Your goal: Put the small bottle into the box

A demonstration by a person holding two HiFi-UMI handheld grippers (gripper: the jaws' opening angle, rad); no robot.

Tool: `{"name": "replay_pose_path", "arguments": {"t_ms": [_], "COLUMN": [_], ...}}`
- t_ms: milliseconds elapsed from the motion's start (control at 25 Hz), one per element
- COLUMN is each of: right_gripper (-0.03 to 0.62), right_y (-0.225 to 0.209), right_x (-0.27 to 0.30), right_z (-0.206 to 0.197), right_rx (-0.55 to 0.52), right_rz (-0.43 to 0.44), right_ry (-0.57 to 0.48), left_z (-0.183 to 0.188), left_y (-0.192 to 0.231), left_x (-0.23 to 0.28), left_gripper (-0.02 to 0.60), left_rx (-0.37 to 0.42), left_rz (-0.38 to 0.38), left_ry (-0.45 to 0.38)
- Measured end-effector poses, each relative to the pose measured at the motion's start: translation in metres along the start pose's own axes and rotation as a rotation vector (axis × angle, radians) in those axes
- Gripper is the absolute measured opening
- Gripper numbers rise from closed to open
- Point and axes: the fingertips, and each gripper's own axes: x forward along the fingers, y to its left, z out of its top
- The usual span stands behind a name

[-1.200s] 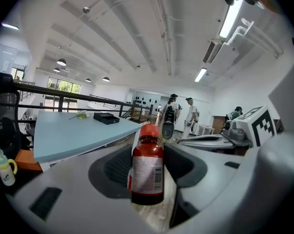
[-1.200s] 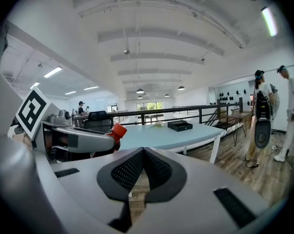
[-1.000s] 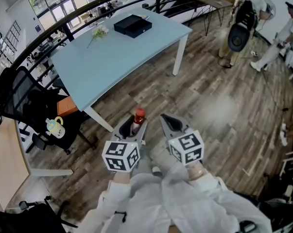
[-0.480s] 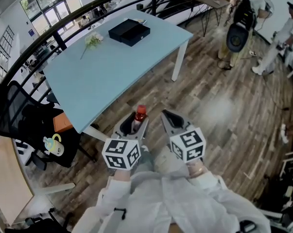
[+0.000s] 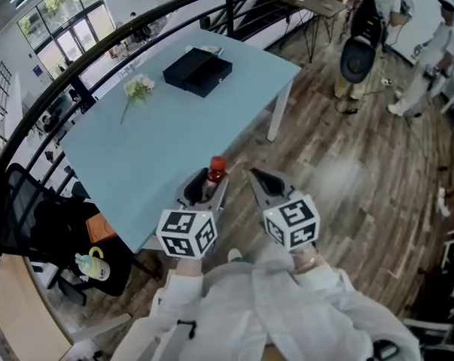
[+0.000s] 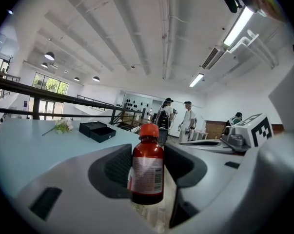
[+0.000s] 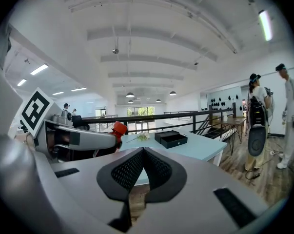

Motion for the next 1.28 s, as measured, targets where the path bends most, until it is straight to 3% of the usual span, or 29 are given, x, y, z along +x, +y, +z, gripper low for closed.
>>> {"name": "replay_pose_path", "arguments": {"t_ms": [360,680,1280], "right_gripper": [0.002,0.002,0.002], "right_y": [-0.016,-0.036,-0.189], "right_x": [0.045,0.101,0.224], "right_z": [0.001,0.003,0.061], "right_rx": [-0.011,-0.004,-0.049], "right_rz": [-0.006,0.057,0.154], "right_ry": [0.035,0.043,0.025], "left_z": [0.005,0.012,0.099], "left_y": [0.037,0.071,0.118], "left_x": [0.04,0.077,0.246], "left_gripper": [0.205,0.204,0.203], "left_rx": [-0.04,-0.049,-0.026], "left_rz": [-0.034,0.013,0.107], "left_ry": [0.009,0.016,-0.046]}}
